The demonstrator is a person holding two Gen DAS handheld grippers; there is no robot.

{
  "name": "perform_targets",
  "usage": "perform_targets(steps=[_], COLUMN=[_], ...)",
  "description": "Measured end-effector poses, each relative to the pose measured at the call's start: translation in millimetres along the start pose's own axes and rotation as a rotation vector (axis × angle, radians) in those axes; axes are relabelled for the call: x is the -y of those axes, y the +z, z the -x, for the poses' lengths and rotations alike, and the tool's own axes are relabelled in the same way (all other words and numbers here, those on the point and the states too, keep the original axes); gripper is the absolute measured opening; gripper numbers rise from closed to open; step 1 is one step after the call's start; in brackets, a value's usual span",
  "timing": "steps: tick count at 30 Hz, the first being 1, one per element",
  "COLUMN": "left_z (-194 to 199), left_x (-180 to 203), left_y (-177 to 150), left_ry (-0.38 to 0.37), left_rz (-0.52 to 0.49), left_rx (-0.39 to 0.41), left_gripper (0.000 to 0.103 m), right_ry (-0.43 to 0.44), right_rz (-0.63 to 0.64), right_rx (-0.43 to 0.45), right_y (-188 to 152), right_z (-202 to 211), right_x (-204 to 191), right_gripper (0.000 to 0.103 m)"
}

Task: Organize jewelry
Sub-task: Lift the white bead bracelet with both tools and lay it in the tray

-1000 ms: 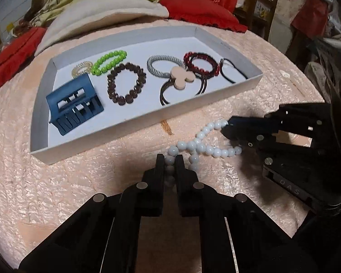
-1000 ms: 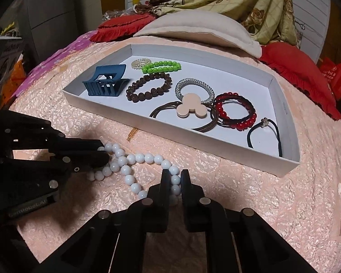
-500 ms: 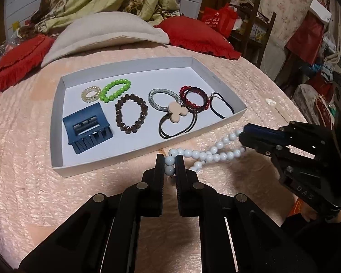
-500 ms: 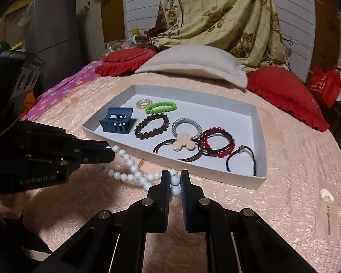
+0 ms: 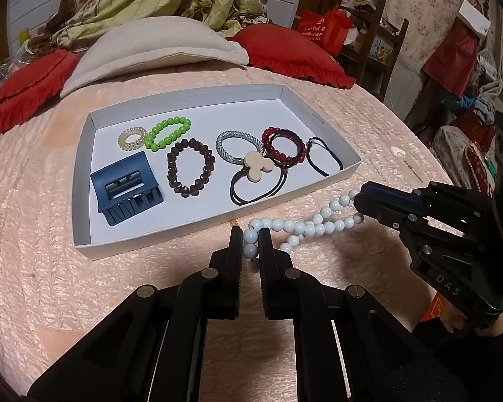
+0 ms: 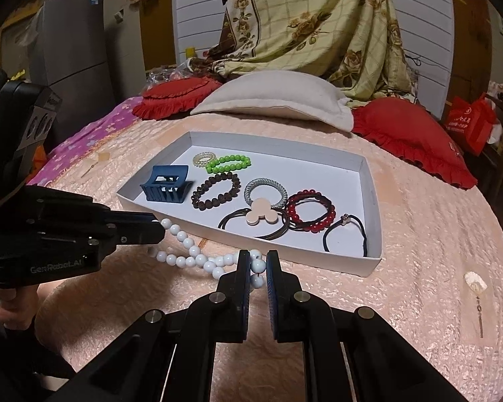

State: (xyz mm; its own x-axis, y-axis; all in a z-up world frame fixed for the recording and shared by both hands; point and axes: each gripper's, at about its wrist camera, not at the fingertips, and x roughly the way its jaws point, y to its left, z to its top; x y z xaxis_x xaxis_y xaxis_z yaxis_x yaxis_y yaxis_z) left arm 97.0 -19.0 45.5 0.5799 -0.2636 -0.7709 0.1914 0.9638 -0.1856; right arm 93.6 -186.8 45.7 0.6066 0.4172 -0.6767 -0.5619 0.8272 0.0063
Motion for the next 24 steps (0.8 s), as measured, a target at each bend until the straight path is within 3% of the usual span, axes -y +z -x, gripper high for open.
perform_targets(steps=[24], left_z=[0.1], left_x=[0.1], left_y=[0.3], left_ry=[0.001], left_rz=[0.007], left_rx=[-0.003], left_gripper=[0.007], right_ry=[0.0], right_rz=[-0.023], right_rx=[0.012], right_y=[2.1], right_z=[-0.6], right_x=[3.1], right_gripper=[0.009])
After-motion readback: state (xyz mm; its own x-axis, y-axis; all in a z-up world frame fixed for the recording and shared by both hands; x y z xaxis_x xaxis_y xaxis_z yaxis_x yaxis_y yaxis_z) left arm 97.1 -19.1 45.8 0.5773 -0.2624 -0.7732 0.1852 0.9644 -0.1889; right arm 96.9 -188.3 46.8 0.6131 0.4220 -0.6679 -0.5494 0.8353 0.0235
